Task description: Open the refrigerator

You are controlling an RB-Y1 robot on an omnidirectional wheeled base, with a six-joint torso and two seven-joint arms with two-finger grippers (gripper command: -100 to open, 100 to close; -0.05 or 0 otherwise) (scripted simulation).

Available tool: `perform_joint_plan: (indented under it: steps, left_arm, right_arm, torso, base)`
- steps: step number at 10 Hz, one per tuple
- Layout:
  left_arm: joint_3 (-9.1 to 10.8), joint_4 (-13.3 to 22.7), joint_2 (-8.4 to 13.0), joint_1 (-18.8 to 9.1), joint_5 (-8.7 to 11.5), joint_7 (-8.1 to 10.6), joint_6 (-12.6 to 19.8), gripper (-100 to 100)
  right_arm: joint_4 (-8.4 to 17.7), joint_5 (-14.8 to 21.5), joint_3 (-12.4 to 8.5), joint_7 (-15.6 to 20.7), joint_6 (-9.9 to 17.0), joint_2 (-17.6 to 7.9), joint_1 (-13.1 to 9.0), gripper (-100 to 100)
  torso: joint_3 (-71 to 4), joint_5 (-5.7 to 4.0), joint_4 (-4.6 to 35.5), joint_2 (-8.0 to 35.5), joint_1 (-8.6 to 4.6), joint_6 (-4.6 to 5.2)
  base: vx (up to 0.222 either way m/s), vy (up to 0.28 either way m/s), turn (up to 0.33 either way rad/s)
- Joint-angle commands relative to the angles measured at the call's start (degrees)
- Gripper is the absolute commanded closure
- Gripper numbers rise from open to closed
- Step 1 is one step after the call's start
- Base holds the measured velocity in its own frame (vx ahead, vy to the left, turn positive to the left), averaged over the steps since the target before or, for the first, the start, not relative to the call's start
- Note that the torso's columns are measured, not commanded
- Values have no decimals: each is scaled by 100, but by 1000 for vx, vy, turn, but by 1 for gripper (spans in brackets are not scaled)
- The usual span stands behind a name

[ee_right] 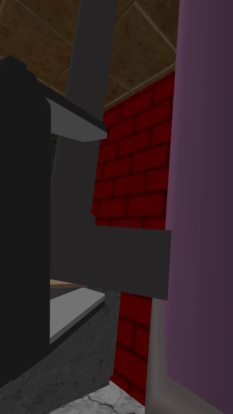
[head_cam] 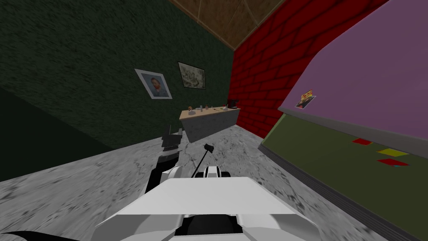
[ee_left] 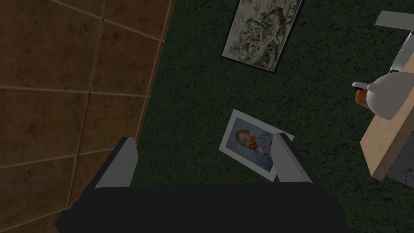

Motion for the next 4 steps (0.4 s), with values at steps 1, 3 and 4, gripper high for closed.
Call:
perform_joint_plan:
  steps: [1, 3, 4]
  left_arm:
    - [0, 0, 0, 0, 0, 0, 0, 0]
    - [0, 0, 0, 0, 0, 0, 0, 0]
    - [0, 0, 0, 0, 0, 0, 0, 0]
  right_arm:
    - [0, 0, 7, 0, -5, 1, 2, 0]
    - [0, -1, 18, 1, -13, 3, 4, 0]
    - [-1, -1, 22, 1, -16, 3, 5, 0]
  torso:
    - [3, -3, 1, 3, -4, 3]
    - [7, -8, 3, 6, -8, 7]
    - [9, -10, 3, 7, -10, 7]
  base:
    - [0, 0, 0]
    - [0, 0, 0]
    - [0, 0, 0]
